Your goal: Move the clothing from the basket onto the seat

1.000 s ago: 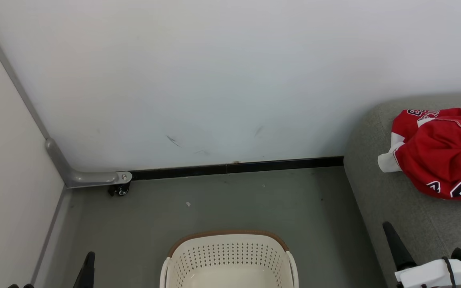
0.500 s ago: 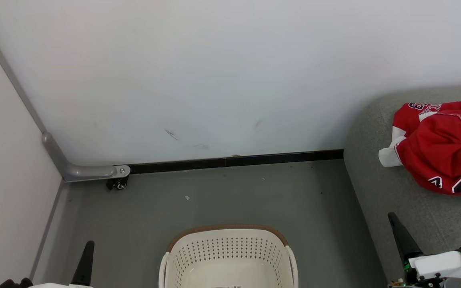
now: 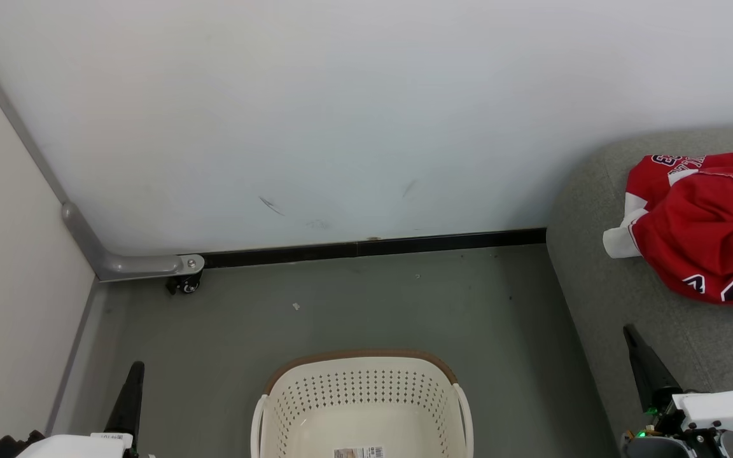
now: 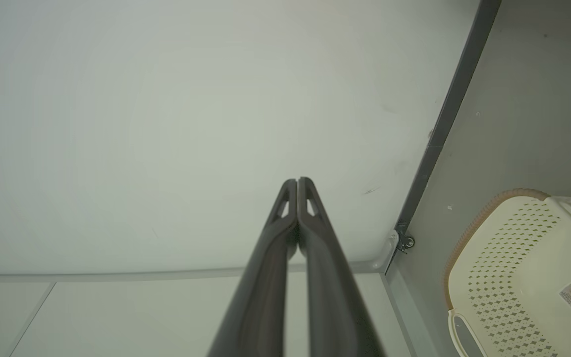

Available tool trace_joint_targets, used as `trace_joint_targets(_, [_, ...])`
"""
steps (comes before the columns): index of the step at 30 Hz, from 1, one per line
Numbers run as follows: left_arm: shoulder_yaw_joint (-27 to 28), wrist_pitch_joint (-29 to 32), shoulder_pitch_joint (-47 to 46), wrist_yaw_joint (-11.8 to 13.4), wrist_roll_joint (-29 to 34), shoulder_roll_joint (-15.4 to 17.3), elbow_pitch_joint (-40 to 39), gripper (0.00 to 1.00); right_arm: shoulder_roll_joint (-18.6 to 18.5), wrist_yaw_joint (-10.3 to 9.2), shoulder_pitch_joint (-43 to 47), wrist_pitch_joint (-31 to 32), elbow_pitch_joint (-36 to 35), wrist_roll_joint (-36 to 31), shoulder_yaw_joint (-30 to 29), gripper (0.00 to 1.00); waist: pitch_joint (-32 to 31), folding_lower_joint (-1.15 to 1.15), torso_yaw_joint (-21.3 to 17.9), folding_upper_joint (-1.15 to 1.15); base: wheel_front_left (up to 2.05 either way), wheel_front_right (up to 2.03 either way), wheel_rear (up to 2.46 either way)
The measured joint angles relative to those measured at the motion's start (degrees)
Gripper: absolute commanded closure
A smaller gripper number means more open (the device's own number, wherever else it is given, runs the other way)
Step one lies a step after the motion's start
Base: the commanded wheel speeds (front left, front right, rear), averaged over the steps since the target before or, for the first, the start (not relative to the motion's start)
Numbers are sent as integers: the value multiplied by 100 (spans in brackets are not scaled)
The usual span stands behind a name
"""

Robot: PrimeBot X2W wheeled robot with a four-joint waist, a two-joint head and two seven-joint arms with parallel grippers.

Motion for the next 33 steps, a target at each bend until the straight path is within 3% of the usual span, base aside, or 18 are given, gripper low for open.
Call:
trace_joint_targets(9, [134, 156, -194, -98, -502, -98, 75, 100, -14, 0, -80, 166, 56, 745, -107, 100, 67, 0, -11, 0, 0, 0, 0])
trace_joint_targets(33, [155, 156, -196, -98, -513, -99, 94, 100, -15, 0, -84, 175, 70, 747, -114, 100, 67, -1, -11, 0, 0, 0, 0])
